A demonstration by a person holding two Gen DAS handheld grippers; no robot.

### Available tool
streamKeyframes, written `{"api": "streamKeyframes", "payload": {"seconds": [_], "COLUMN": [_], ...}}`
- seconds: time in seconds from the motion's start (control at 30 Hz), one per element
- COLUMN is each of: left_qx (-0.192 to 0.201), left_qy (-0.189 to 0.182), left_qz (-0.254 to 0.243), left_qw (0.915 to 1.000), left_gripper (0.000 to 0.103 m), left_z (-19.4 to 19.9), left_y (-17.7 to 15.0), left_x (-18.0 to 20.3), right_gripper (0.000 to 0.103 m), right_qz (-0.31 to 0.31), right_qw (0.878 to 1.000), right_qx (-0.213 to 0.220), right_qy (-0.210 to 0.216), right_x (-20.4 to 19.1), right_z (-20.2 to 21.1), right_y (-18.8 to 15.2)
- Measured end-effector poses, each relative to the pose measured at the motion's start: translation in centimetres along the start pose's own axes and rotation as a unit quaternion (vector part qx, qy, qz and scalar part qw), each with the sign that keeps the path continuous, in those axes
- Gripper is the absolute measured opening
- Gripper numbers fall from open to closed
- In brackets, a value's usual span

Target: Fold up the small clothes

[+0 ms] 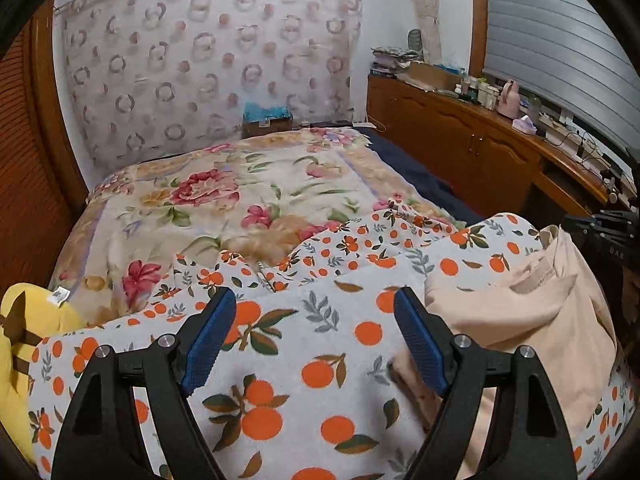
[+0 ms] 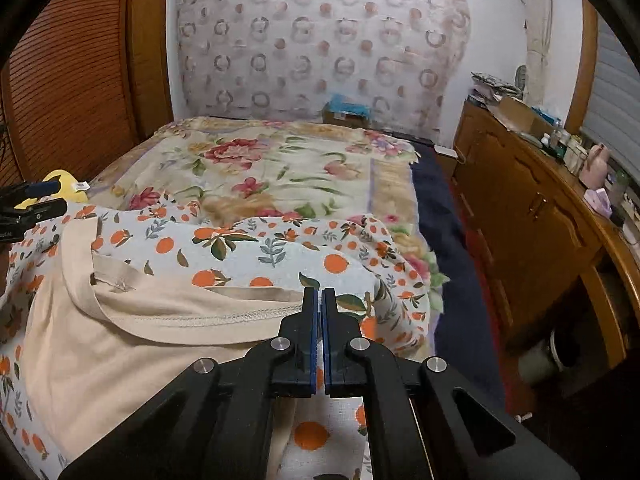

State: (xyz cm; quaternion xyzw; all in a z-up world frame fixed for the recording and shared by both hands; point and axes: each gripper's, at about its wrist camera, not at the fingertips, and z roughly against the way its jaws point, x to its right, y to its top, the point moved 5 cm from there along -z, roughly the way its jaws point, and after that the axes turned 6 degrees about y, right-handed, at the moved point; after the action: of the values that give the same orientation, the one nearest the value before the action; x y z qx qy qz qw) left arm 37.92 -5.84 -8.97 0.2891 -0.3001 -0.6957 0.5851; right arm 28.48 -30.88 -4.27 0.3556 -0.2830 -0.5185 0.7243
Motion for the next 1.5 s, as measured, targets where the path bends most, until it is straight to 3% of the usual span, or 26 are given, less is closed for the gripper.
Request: {"api": "streamKeyframes", "payload": {"seconds": [0.23,0.4,0.5,0.67,0.73,0.83,0.93,1.1,1.13,1.17,1.2,1.27,1.33,1.43,1.5], "left_qx": [-0.011,-0.033,-0.041,-0.063,-0.072,-0.085,-0.094,-0.092,-0.092,-0.093,-0.097,-0.098,-0.087,-0.062,-0.046], "left_qy": [-0.037,-0.076,-0.084,-0.103,-0.116,-0.134,-0.146,-0.147,-0.149,-0.158,-0.172,-0.180,-0.183,-0.191,-0.176], "left_qz": [-0.005,-0.006,-0.012,-0.011,-0.009,-0.008,-0.004,-0.008,-0.007,-0.004,0.000,0.004,-0.002,0.005,0.002], "left_qw": [0.9992,0.9965,0.9956,0.9926,0.9906,0.9873,0.9847,0.9848,0.9845,0.9830,0.9802,0.9787,0.9793,0.9797,0.9833], "left_gripper": [0.082,0.082,0.082,0.082,0.075,0.060,0.052,0.051,0.047,0.032,0.025,0.016,0.013,0.012,0.012], "left_z": [0.4,0.3,0.3,-0.6,-0.9,-1.4,-1.6,-1.7,-1.7,-1.7,-1.7,-1.5,-1.0,0.7,2.4], "left_y": [-1.6,-2.3,-2.9,-3.6,-3.8,-4.0,-4.2,-4.2,-4.2,-4.2,-4.3,-4.2,-4.0,-3.5,-3.0], "left_x": [1.8,3.5,4.2,5.0,5.3,5.8,6.2,6.6,6.6,6.8,7.0,7.3,7.5,7.0,6.4], "right_gripper": [0.001,0.002,0.004,0.056,0.064,0.066,0.066,0.066,0.066,0.066,0.060,0.035,0.022,0.017,0.016], "right_qz": [-0.043,-0.058,-0.054,-0.054,-0.057,-0.071,-0.078,-0.106,-0.109,-0.104,-0.097,-0.079,-0.067,-0.037,-0.033], "right_qw": [0.998,0.997,0.998,0.998,0.997,0.994,0.993,0.987,0.986,0.986,0.987,0.986,0.984,0.987,0.989], "right_qx": [0.038,0.002,-0.007,-0.012,-0.018,-0.034,-0.055,-0.062,-0.060,-0.059,-0.059,-0.063,-0.069,-0.061,-0.041], "right_qy": [-0.038,-0.051,-0.020,0.037,0.054,0.070,0.070,0.102,0.110,0.115,0.116,0.130,0.147,0.143,0.138], "right_x": [0.4,1.2,0.0,-2.3,-2.9,-3.6,-3.4,-2.7,-2.4,-2.6,-2.6,-3.4,-3.7,-3.7,-3.4], "right_z": [1.1,-1.5,-1.3,0.2,0.5,0.1,-1.0,-1.5,-1.4,-1.5,-1.4,-1.4,-2.0,-1.4,-0.9], "right_y": [0.9,0.6,0.3,-0.8,-1.6,-2.9,-3.9,-3.9,-3.4,-3.3,-3.0,-3.0,-3.4,-3.4,-3.0]}}
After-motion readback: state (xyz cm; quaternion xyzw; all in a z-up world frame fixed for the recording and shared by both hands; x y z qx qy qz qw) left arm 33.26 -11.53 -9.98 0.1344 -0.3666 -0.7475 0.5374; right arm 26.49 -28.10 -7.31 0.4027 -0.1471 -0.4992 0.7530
